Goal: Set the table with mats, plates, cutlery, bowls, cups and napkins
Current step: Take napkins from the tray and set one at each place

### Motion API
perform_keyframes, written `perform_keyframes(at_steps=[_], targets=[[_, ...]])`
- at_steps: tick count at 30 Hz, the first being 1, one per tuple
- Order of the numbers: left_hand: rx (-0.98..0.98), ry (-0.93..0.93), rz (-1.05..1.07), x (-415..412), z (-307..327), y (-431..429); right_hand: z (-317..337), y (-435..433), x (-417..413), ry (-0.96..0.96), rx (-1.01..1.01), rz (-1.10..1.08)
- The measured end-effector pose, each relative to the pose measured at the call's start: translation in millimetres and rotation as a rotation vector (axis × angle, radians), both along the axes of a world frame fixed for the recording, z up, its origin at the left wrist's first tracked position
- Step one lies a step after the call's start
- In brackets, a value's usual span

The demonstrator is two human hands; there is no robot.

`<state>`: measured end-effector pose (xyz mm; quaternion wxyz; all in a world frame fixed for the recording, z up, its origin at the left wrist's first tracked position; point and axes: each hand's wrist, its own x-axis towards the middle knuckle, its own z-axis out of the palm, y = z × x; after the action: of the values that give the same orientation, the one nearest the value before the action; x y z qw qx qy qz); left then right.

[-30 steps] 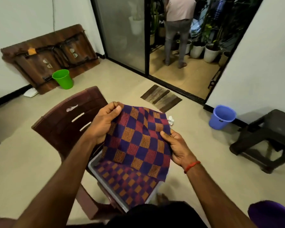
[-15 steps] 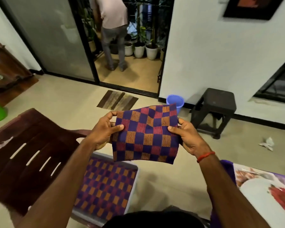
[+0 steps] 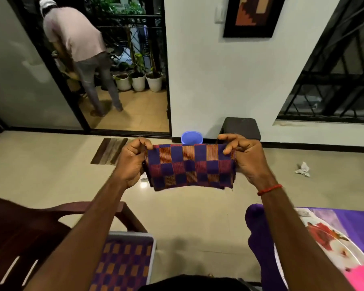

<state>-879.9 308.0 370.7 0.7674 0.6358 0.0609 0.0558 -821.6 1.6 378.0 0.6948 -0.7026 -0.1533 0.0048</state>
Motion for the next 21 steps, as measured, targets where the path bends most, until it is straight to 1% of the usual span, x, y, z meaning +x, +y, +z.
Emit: perform_keyframes(at_steps=[2, 4, 5, 7, 9, 10, 12, 15, 17, 18, 21], targets=[[-0.077, -0.002, -0.016, 11, 2, -13, 0, -10, 5, 0.018, 0.08, -0.052], [-0.111, 0.056, -0.036, 22, 1, -27, 2, -19, 6, 0.049, 0.199, -0.099], [-0.115, 0.104, -0.05, 24, 3, -35, 1, -23, 7, 0.072, 0.216, -0.13], [-0.103, 0.212, -0.078, 34, -1, -49, -3, -31, 11, 0.134, 0.109, -0.172], [-0.078, 0.279, -0.125, 43, -2, -62, -7, -40, 16, 0.214, -0.045, -0.201], [-0.078, 0.303, -0.137, 51, -6, -67, -10, -45, 18, 0.259, -0.076, -0.213], [-0.092, 0.336, -0.156, 60, -7, -75, -11, -56, 23, 0.339, -0.032, -0.232], [-0.127, 0.347, -0.216, 76, -12, -87, -10, -77, 26, 0.397, 0.12, -0.235], [-0.116, 0.313, -0.236, 88, -14, -97, -8, -92, 27, 0.359, 0.183, -0.212], [-0.111, 0.296, -0.251, 94, -14, -102, -6, -100, 27, 0.308, 0.175, -0.214], [-0.121, 0.258, -0.311, 109, -8, -126, -7, -128, 32, 0.097, 0.046, -0.266]])
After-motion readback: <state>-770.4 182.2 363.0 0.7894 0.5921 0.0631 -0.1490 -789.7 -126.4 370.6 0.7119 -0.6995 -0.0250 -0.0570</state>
